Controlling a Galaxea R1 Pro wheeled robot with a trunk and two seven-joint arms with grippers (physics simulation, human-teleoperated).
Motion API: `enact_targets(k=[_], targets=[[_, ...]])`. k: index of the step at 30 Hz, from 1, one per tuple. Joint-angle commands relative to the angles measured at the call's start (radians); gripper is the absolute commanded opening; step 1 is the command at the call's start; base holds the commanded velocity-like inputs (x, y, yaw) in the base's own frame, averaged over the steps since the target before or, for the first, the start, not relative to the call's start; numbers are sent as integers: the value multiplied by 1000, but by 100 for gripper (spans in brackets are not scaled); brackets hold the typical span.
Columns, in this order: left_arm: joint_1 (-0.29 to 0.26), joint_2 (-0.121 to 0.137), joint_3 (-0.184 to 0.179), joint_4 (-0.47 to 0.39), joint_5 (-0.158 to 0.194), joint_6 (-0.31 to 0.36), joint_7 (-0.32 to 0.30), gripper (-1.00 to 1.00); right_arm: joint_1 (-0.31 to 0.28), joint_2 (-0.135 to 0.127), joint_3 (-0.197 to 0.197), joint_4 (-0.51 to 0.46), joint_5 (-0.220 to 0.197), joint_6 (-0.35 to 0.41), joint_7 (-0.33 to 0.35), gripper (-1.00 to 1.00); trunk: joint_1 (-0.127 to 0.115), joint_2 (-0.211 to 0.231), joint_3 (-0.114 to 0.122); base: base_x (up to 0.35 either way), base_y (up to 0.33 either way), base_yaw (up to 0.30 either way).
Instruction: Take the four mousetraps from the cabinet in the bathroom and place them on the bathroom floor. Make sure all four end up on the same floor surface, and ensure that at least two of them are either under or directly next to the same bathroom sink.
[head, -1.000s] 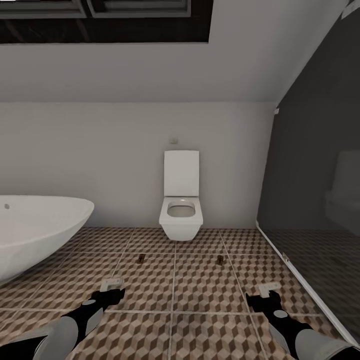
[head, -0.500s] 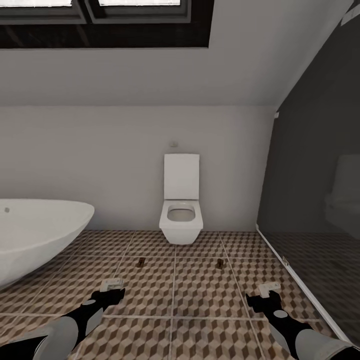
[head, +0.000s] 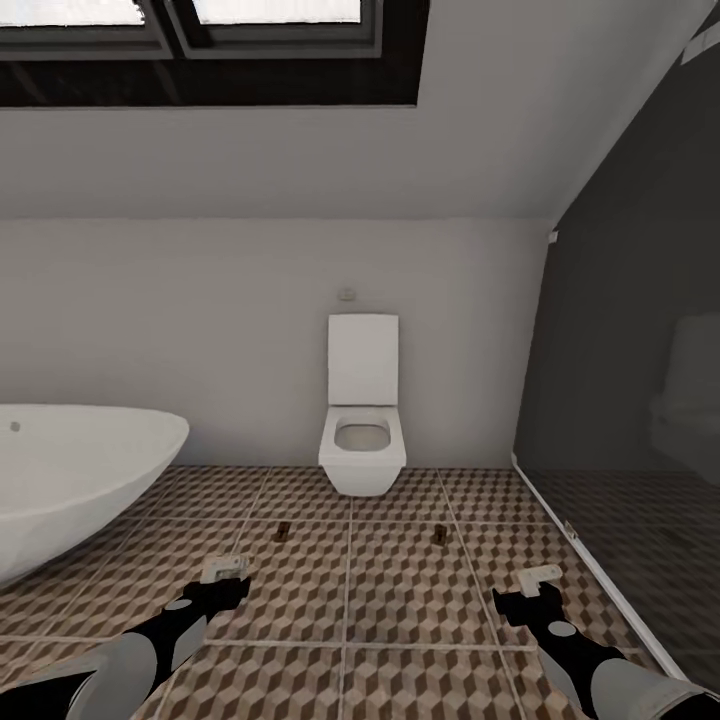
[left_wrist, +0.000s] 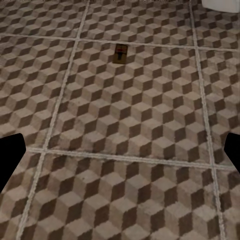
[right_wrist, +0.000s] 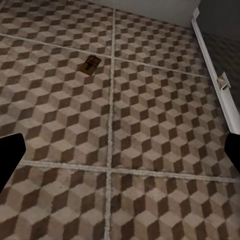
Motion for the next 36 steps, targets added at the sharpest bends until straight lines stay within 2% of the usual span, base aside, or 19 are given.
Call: enact_targets(k=[1, 14, 26, 36], targets=[[0, 0, 9, 1, -9, -3, -3, 100, 0, 0, 9, 1, -8, -2, -3, 100, -4, 7, 2, 0, 0, 0], [-1, 0, 9, 1, -7, -3, -3, 100, 0, 0, 9, 4, -9, -2, -3, 100, -54, 98, 43, 0, 0, 0], [-1, 0, 9, 1, 33, -3, -3, 100, 0, 1, 9, 5, -10, -1, -4, 100, -100, 182, 80, 0, 0, 0], [-1, 0, 9, 1, 40, -3, -3, 100, 0, 1, 9, 5, -10, -1, -4, 100, -138, 252, 112, 0, 0, 0]])
